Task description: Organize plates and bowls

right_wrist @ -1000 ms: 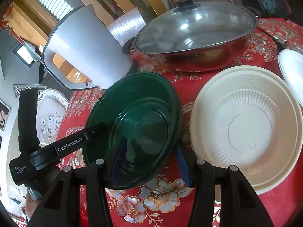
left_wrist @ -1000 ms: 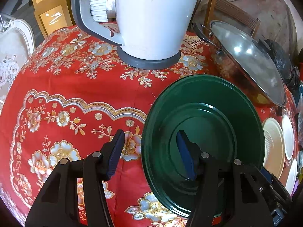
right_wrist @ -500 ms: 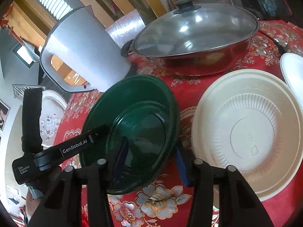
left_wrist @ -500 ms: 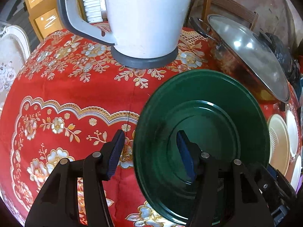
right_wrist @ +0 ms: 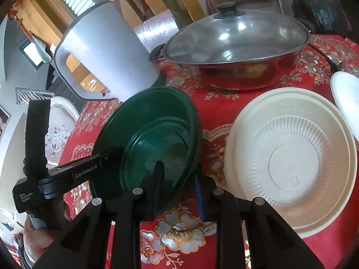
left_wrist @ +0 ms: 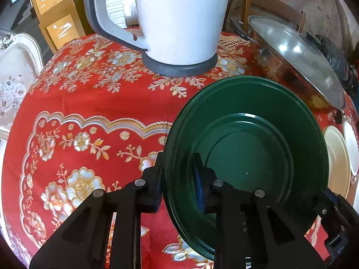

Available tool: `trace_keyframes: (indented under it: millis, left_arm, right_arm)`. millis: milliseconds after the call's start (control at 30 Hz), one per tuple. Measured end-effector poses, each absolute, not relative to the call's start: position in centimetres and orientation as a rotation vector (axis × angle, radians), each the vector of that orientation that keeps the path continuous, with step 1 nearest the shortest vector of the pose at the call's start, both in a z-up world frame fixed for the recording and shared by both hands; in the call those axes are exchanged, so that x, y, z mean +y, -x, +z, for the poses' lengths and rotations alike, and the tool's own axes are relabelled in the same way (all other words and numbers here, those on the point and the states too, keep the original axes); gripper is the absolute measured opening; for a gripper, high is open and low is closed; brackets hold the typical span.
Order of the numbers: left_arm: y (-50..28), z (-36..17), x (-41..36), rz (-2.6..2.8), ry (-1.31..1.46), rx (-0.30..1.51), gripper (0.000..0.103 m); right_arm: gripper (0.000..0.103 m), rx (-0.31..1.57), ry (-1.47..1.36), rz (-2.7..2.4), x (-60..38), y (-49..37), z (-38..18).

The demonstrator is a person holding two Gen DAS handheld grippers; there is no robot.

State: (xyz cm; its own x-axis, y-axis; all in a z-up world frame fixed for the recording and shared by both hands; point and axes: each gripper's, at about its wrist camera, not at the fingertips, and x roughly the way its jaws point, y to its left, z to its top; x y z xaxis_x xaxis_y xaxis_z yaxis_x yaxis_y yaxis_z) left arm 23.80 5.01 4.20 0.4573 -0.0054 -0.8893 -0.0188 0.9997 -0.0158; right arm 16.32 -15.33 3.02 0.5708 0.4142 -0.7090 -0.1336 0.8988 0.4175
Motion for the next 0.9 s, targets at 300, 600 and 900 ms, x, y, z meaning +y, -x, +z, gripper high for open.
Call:
trace_keyframes:
  millis: [300, 600, 900]
  left_arm:
    - [-21.1, 5.2, 5.7, 0.0, 0.042, 1.09, 0.023]
    - [-15.9, 6.4, 5.7, -0.035, 0.054, 1.091, 0.023]
    - [-10.1, 6.7, 5.6, -0.072, 0.088, 1.071, 0.023]
  right_arm:
    - [0.024, 0.913, -0.334, 0.356, -15.1, -14.3, 3.5]
    - [0.024, 0.912, -0.353, 0.387, -15.6, -10.9, 3.9]
    - [0.025, 0.91, -0.322, 0.381, -16.0, -6.4, 4.4]
